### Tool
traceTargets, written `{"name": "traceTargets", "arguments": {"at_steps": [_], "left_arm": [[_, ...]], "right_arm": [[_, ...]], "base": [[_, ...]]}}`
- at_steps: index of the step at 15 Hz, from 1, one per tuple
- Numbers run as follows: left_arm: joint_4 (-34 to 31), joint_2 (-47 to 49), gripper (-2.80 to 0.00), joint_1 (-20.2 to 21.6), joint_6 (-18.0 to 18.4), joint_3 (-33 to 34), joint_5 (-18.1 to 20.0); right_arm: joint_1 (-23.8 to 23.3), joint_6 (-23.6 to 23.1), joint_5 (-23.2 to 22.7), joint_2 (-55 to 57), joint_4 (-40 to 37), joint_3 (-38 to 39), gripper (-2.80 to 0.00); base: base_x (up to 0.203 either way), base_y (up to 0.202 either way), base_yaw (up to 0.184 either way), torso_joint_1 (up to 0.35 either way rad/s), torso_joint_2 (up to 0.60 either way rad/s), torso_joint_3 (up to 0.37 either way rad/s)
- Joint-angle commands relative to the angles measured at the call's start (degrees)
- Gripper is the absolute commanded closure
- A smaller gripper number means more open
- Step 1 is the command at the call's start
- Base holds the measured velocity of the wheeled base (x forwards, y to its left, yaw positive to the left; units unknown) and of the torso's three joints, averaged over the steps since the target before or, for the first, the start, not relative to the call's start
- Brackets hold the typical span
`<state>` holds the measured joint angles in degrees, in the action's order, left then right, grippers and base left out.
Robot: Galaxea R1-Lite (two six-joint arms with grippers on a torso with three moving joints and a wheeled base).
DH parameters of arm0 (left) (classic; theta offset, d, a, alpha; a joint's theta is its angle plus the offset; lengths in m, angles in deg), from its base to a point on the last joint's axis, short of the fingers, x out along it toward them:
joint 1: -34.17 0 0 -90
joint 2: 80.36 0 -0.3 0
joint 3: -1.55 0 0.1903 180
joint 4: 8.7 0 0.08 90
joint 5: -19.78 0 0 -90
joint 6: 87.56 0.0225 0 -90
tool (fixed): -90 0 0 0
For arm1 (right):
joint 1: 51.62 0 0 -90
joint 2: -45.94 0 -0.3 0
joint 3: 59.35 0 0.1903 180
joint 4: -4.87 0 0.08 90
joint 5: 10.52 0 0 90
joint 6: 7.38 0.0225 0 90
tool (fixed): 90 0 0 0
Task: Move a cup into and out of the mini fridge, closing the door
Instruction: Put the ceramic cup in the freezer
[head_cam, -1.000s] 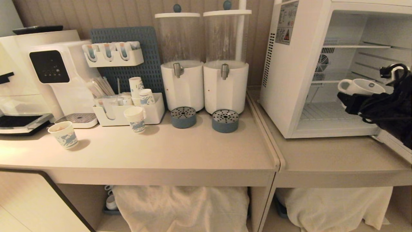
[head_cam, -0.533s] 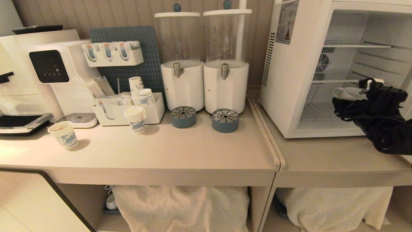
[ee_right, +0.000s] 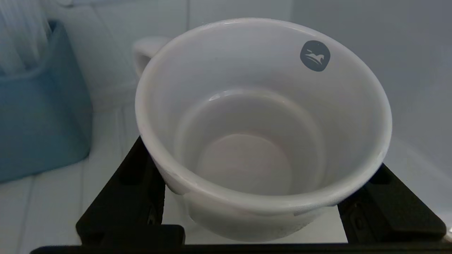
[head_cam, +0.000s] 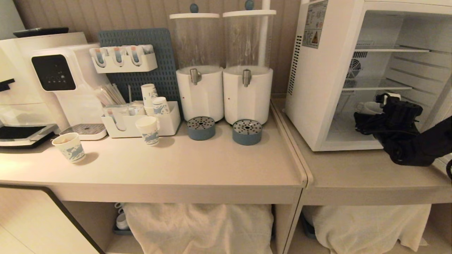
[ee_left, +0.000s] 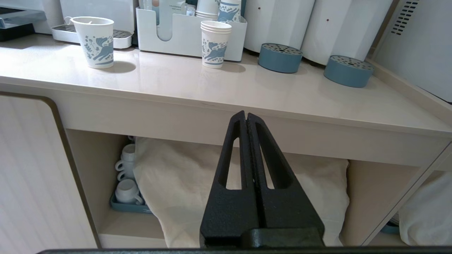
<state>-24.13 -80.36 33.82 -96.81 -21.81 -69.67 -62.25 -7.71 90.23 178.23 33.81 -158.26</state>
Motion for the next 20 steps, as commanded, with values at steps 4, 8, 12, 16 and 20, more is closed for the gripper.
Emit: {"name": "traceTargets", "arguments": {"at_steps": [4,8,12,16,20], "left_arm": [[0.06,-0.26,0.0,0.0,-0.15,2.29,-0.02],[0.06,-0.26,0.0,0.0,-0.15,2.29,-0.02],[0.06,-0.26,0.0,0.0,-0.13,2.29,-0.02],[0.06,-0.26,0.0,0.0,-0.15,2.29,-0.02],[0.06,-0.26,0.0,0.0,-0.14,2.29,-0.02]], "right_arm": [[0.08,-0.03,-1.76,3.57,-3.06,-1.52,0.0],[0.26,-0.02,-1.97,3.98,-5.07,-2.01,0.0],[0.26,0.07,-1.86,3.51,-5.11,-1.97,0.0],[0.43,0.22,-1.8,4.11,-5.11,-2.59,0.0],[0.43,0.29,-1.44,4.11,-5.55,-3.34,-2.8]], "base": [[0.0,0.0,0.0,0.0,0.0,0.0],[0.0,0.0,0.0,0.0,0.0,0.0],[0.0,0.0,0.0,0.0,0.0,0.0],[0.0,0.0,0.0,0.0,0.0,0.0],[0.0,0.0,0.0,0.0,0.0,0.0]]}}
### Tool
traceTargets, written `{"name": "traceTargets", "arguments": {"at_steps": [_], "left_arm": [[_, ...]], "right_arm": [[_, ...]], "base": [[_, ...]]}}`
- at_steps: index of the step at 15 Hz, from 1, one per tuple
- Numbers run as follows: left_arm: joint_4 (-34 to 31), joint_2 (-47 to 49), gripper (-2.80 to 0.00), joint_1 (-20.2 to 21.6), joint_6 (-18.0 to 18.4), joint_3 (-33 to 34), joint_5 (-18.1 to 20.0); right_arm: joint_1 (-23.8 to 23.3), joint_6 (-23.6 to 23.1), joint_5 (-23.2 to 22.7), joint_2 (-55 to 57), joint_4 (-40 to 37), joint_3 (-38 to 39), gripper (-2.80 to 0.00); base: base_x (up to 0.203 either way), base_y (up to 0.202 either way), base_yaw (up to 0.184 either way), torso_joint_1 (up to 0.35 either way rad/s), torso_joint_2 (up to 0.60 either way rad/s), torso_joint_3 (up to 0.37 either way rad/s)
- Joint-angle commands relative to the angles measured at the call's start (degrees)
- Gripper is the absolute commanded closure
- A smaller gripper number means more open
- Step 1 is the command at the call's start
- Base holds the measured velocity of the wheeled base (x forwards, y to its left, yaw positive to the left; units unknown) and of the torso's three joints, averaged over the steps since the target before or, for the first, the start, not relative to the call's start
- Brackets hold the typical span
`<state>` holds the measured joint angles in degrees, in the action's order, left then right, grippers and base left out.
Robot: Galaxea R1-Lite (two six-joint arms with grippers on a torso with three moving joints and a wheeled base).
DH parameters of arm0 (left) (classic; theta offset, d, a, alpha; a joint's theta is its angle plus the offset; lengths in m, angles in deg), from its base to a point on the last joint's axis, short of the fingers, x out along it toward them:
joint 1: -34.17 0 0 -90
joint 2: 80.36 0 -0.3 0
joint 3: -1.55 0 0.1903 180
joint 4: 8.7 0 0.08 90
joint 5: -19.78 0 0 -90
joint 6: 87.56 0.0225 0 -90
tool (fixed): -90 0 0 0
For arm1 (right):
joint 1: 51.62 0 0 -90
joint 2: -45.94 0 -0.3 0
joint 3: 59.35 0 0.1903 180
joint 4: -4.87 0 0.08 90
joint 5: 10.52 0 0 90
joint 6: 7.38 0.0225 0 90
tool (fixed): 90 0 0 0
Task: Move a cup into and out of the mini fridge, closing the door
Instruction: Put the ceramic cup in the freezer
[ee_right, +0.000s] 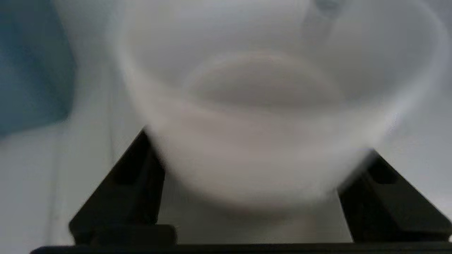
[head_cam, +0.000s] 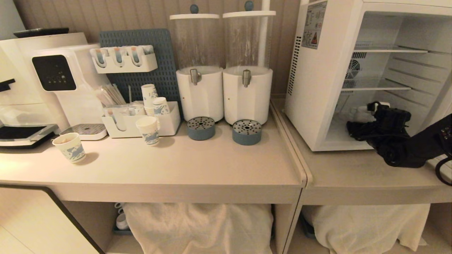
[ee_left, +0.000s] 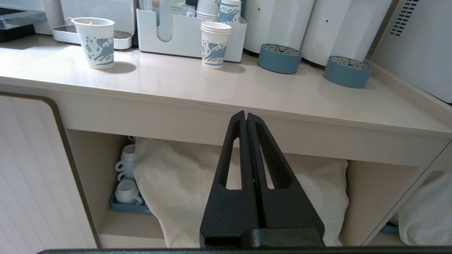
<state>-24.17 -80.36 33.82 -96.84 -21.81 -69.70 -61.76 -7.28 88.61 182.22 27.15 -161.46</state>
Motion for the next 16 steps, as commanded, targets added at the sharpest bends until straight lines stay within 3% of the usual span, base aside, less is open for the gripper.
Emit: {"name": "traceTargets", "arguments": {"at_steps": [1,9,16], "left_arm": [[0.1,-0.26,0.0,0.0,-0.04,2.29,0.02],[0.1,-0.26,0.0,0.0,-0.04,2.29,0.02],[0.1,-0.26,0.0,0.0,-0.07,2.29,0.02]], "right_arm": [[-0.05,-0.1,0.18,0.04,1.11,-0.18,-2.8],[-0.11,0.43,-0.11,-6.66,1.16,4.51,-2.8],[-0.06,0.51,-2.94,-32.22,0.7,24.87,-2.8]], "base": [[0.0,0.0,0.0,0.0,0.0,0.0],[0.0,0.0,0.0,0.0,0.0,0.0],[0.0,0.0,0.0,0.0,0.0,0.0]]}}
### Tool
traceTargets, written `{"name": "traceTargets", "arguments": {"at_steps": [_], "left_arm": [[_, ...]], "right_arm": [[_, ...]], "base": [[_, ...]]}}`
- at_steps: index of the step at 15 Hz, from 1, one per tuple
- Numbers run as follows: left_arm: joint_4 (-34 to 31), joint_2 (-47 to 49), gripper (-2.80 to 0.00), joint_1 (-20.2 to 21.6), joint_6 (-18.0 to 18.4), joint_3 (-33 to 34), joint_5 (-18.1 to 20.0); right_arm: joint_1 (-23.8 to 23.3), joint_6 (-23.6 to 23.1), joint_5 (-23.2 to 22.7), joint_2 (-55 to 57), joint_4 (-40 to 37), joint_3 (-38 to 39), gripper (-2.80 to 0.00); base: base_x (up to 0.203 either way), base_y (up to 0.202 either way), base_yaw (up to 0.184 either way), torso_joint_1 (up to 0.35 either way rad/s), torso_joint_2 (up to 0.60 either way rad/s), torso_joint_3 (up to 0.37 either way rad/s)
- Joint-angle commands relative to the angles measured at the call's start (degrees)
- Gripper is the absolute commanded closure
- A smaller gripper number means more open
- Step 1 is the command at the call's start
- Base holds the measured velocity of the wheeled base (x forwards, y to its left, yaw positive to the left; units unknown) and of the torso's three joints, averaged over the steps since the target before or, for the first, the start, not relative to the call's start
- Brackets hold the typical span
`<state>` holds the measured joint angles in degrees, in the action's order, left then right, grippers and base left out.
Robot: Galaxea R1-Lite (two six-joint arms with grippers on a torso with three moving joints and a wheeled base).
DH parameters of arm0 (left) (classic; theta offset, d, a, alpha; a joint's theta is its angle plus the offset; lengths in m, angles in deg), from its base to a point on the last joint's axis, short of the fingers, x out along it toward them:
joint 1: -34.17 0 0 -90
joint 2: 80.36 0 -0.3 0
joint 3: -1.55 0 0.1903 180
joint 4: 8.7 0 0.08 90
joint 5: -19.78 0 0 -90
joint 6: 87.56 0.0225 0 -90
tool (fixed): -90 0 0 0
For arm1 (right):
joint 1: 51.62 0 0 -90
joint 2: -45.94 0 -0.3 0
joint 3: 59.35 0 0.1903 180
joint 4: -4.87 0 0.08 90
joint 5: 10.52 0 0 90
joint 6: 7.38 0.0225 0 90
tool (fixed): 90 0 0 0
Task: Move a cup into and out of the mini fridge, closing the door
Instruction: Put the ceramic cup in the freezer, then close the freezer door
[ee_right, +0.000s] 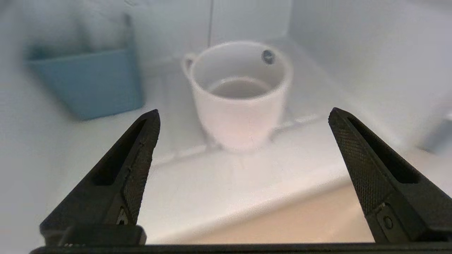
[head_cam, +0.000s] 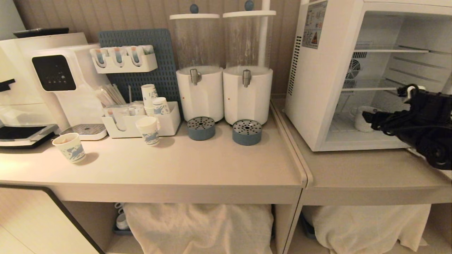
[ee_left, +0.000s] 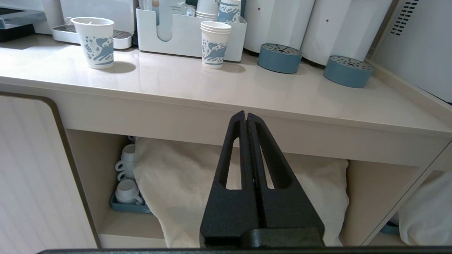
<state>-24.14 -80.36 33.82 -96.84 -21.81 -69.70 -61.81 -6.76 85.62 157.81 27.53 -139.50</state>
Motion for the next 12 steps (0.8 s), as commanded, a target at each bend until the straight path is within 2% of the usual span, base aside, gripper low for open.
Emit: {"name": "traceTargets", "arguments": {"at_steps": [1,4,6,8,12], "left_arm": [[0.07,-0.26,0.0,0.0,-0.13,2.29,0.02],[0.07,-0.26,0.0,0.0,-0.12,2.29,0.02],[0.07,-0.26,0.0,0.0,-0.04,2.29,0.02],[0.07,-0.26,0.0,0.0,-0.04,2.29,0.02],[0.07,-0.26,0.0,0.0,-0.04,2.29,0.02]], "right_arm": [[-0.01,-0.01,-0.09,-11.85,-0.02,5.89,0.0],[0.2,-0.01,-0.94,-25.83,-3.14,13.89,0.0],[0.31,0.11,-4.03,-36.69,-8.05,18.02,0.0],[0.37,1.13,-9.18,-50.02,-19.18,19.6,0.0],[0.37,3.62,-20.94,-71.87,-48.03,17.12,0.0]], "base": [[0.0,0.0,0.0,0.0,0.0,0.0],[0.0,0.0,0.0,0.0,0.0,0.0],[0.0,0.0,0.0,0.0,0.0,0.0],[0.0,0.0,0.0,0.0,0.0,0.0],[0.0,0.0,0.0,0.0,0.0,0.0]]}}
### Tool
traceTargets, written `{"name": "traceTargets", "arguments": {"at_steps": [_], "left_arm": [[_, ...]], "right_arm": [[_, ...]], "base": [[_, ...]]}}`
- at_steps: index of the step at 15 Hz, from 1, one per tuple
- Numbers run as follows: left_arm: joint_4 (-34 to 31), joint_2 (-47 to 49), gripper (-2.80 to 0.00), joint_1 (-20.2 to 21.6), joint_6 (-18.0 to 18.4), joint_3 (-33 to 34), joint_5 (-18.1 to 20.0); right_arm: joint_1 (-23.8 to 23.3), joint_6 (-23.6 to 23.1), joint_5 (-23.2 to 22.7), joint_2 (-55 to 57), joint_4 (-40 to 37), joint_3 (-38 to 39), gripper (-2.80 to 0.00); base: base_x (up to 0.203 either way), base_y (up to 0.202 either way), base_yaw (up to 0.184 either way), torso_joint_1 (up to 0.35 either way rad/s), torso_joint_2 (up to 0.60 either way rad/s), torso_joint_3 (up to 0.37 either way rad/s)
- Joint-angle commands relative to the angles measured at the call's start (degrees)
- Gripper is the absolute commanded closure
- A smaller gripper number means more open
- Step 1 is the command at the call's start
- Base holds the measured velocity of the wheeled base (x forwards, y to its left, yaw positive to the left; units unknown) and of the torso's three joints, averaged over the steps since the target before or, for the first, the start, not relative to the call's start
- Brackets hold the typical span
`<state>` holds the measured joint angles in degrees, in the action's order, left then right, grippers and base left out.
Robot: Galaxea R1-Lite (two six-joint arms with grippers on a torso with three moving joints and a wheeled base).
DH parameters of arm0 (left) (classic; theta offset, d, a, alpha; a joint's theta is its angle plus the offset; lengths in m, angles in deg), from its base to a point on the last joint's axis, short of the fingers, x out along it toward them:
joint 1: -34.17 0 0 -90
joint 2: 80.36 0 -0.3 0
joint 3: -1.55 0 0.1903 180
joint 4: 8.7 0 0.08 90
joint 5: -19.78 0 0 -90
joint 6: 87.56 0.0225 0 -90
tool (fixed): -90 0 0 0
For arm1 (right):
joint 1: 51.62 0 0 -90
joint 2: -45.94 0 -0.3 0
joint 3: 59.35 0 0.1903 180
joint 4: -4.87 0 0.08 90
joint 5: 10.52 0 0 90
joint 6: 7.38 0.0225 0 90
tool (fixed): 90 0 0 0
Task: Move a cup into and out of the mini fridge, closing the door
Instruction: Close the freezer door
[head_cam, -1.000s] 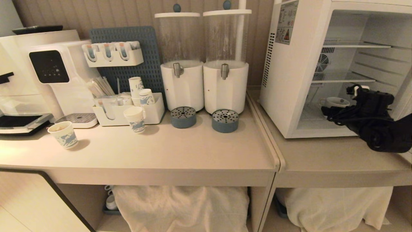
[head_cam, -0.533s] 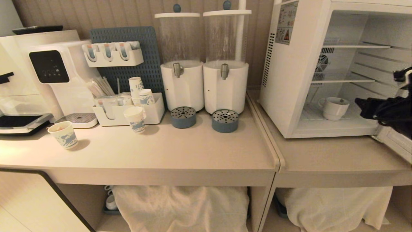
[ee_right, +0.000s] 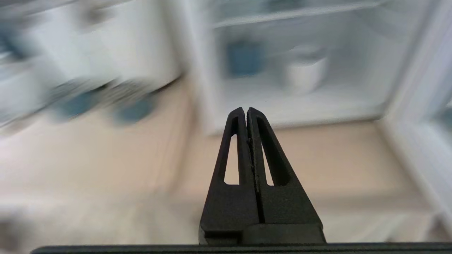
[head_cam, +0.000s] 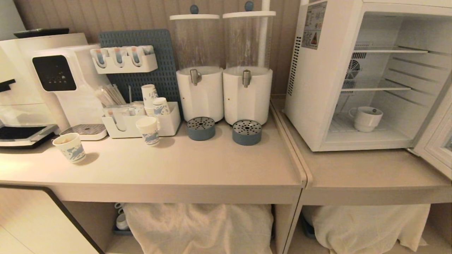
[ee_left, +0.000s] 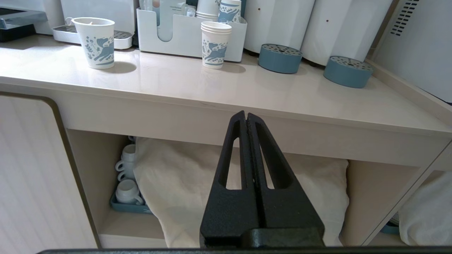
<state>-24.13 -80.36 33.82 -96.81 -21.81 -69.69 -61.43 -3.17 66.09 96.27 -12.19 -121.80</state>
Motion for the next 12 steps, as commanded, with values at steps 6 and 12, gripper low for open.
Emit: {"name": "traceTargets", "arguments": {"at_steps": [6,12], "left_arm": [[0.06,-0.26,0.0,0.06,-0.06,2.29,0.0],[0.06,-0.26,0.0,0.0,-0.07,2.29,0.0]], "right_arm": [[5.42,0.83,-7.08,-31.85,-34.31,-4.09,0.0],[9.47,0.42,5.09,-49.6,-28.84,9.17,0.0]], "base": [[0.0,0.0,0.0,0.0,0.0,0.0],[0.0,0.0,0.0,0.0,0.0,0.0]]}}
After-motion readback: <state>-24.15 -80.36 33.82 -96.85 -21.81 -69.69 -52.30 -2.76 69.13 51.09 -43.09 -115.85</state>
